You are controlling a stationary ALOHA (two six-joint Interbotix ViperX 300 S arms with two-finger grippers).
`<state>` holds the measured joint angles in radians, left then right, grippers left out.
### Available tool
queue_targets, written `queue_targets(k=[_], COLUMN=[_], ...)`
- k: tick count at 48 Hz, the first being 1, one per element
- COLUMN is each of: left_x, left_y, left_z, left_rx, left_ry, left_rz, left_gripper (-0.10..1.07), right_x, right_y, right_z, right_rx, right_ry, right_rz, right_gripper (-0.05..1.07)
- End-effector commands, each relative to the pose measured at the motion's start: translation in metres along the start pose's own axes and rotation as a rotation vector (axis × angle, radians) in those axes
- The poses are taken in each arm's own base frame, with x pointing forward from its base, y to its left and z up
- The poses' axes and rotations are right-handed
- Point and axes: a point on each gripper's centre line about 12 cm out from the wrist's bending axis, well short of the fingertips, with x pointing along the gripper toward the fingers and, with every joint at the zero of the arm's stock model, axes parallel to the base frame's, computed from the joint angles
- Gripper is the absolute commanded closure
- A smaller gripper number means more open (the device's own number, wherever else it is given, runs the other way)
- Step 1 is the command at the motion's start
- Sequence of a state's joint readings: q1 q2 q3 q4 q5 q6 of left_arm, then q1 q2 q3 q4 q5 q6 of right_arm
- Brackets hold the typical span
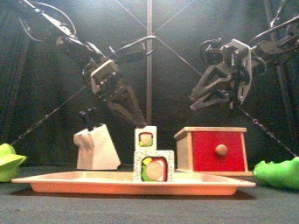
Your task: Put sushi piece left of drawer
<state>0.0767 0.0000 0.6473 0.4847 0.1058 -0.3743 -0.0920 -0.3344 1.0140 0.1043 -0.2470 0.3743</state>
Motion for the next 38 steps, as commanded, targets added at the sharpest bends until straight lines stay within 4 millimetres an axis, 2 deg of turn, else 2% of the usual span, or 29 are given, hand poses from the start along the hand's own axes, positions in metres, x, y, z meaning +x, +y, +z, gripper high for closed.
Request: queue_targets(k=[1,7,18,31,38], left_x=[-0.005,-0.002,0.008,0.029,0.032], left_y=[0.020,0.045,0.077,0.090,0.094], left_z=[0.008,0.006,0.003,-0.006,-0.011], left_rx=[-0.022,-0.058,-0.027,-0.016,-0.024], left_ry=[-0.029,-0.032,-0.048,-0.010,0.007], left_rz=[0.040,0.082,0.131,0.143,0.149], left_gripper=[0.37,0.37,0.37,0.35,0.35], right_x=[-0.001,-0.001,-0.001,-0.001,-0.001], right_y=[0.005,0.005,0.005,0.005,0.006], right_z=[0.012,0.012,0.012,0.012,0.012], right_rx=[0.000,-0.002,0.000,-0.003,-0.003], right_ry=[-0.039,-0.038,-0.039,-0.038,-0.039], right_rz=[0.018,0.017,0.017,0.017,0.018], right_gripper=[0.28,0.28,0.28,0.28,0.28])
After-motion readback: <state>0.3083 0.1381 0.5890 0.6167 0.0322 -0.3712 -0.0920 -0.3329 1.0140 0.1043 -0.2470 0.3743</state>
